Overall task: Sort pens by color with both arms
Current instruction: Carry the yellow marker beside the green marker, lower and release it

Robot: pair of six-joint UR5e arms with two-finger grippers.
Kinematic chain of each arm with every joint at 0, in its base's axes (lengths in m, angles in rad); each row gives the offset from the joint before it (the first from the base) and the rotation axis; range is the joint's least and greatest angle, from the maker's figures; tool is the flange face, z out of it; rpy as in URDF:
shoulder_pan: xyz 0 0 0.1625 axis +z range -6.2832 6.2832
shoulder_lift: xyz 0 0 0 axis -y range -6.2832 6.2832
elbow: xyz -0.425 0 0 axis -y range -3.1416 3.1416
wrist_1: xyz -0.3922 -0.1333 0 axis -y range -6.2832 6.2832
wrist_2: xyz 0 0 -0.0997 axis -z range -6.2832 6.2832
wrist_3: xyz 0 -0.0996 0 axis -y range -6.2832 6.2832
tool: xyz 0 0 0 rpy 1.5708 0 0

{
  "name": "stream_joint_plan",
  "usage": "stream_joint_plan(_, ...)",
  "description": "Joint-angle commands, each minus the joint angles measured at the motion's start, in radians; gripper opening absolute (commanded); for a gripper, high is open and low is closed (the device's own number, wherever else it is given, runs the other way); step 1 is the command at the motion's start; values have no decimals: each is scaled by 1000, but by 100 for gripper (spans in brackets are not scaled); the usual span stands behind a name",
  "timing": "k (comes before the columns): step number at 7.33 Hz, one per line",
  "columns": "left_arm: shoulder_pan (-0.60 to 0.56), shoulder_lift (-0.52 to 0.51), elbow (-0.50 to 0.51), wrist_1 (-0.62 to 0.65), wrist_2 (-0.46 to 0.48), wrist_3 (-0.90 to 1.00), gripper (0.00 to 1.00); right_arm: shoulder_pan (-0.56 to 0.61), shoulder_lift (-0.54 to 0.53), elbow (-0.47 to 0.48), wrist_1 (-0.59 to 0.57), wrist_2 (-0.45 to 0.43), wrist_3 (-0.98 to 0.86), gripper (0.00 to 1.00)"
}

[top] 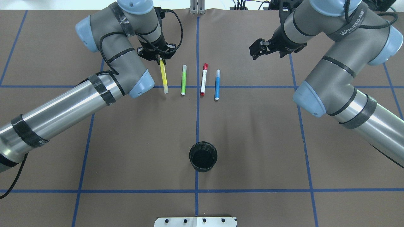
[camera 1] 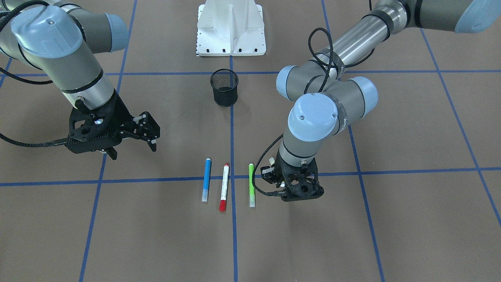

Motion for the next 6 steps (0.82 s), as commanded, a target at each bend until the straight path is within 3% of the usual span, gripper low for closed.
stream_joint_plan(1,0,-11,35,-8,2,-5,0,-1,0,-1,0,-2,-3,100)
stream_joint_plan(3,2,-14,93,-98,4,-34,0,-1,0,-1,0,-2,-3,100)
stream_joint_plan(6,2,-14,106,-113,5,-37,0,-3,0,-8,0,-2,-6,100)
